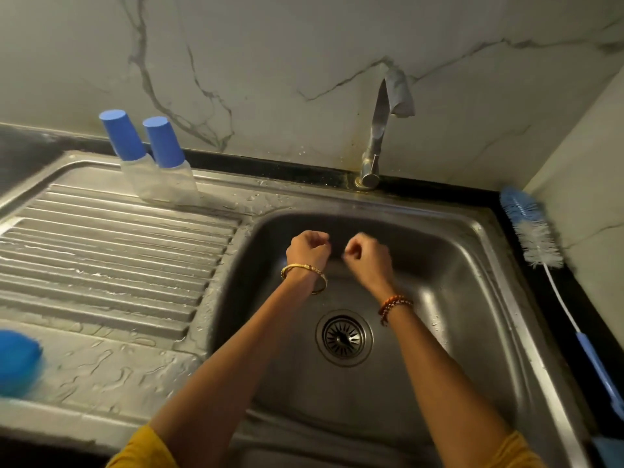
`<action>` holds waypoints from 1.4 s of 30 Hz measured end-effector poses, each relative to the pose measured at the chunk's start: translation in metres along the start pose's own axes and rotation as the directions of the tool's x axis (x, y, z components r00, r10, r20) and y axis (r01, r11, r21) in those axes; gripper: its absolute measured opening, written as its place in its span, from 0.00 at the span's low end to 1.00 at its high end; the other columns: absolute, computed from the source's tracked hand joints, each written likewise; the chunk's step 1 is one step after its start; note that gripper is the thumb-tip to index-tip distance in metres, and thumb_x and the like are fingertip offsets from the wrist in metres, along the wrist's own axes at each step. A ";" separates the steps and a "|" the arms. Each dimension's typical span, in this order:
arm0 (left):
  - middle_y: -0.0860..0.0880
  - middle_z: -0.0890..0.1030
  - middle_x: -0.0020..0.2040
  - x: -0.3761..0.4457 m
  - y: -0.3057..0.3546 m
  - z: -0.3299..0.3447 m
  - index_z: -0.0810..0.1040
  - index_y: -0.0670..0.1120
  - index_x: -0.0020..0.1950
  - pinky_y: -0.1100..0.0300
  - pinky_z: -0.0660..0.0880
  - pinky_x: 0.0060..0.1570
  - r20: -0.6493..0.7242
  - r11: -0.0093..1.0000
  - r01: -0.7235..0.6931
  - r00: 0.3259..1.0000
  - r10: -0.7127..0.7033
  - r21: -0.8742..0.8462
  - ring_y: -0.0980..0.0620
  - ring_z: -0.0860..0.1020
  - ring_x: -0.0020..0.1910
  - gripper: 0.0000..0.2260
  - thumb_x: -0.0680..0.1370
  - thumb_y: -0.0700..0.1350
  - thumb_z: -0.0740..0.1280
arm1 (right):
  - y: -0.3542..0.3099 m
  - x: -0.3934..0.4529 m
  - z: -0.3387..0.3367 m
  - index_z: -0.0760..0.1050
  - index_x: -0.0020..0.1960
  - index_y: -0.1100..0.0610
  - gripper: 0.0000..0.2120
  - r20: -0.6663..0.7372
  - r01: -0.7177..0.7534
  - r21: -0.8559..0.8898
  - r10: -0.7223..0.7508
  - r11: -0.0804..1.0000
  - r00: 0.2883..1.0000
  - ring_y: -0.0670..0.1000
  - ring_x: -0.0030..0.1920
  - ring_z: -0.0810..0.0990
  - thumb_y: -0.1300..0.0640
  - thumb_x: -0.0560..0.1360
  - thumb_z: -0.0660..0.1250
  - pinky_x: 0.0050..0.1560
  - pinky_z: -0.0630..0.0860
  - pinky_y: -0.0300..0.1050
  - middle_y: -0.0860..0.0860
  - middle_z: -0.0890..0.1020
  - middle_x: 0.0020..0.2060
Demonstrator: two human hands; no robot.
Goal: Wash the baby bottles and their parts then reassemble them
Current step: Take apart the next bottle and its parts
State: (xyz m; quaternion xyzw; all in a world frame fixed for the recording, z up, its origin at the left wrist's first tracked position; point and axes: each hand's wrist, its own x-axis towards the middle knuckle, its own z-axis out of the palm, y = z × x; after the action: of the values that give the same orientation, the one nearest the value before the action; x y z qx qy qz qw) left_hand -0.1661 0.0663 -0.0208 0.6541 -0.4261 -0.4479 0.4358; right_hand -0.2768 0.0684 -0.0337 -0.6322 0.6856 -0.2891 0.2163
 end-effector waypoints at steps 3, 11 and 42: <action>0.45 0.82 0.51 0.000 -0.009 -0.026 0.80 0.43 0.53 0.54 0.74 0.58 -0.075 0.996 -0.012 0.997 0.019 0.089 0.48 0.78 0.54 0.10 0.74 0.36 0.66 | -0.014 -0.013 0.008 0.72 0.63 0.58 0.20 0.471 -0.095 -0.193 0.177 0.977 0.864 0.53 0.60 0.75 0.59 0.72 0.70 0.54 0.71 0.42 0.55 0.76 0.60; 0.42 0.75 0.58 0.043 0.013 -0.123 0.73 0.42 0.61 0.53 0.73 0.59 -0.306 0.979 -0.180 0.931 0.200 0.095 0.45 0.75 0.56 0.20 0.70 0.39 0.72 | -0.124 0.019 0.012 0.61 0.72 0.56 0.30 0.360 0.104 0.051 -0.116 0.993 0.926 0.55 0.62 0.73 0.54 0.74 0.68 0.59 0.70 0.46 0.57 0.73 0.64; 0.42 0.81 0.48 0.082 0.018 -0.163 0.79 0.43 0.54 0.51 0.72 0.46 -0.177 0.535 -0.407 0.650 0.739 0.740 0.40 0.79 0.45 0.27 0.58 0.47 0.78 | -0.181 0.050 0.026 0.74 0.53 0.58 0.13 0.033 -0.038 0.798 0.020 0.602 0.999 0.51 0.49 0.77 0.56 0.71 0.71 0.38 0.78 0.36 0.55 0.77 0.49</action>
State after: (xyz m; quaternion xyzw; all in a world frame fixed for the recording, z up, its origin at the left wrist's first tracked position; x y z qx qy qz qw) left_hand 0.0060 0.0148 0.0140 0.6631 -0.6283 0.0759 0.3997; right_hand -0.1304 0.0097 0.0719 -0.4611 0.4926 -0.5545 0.4871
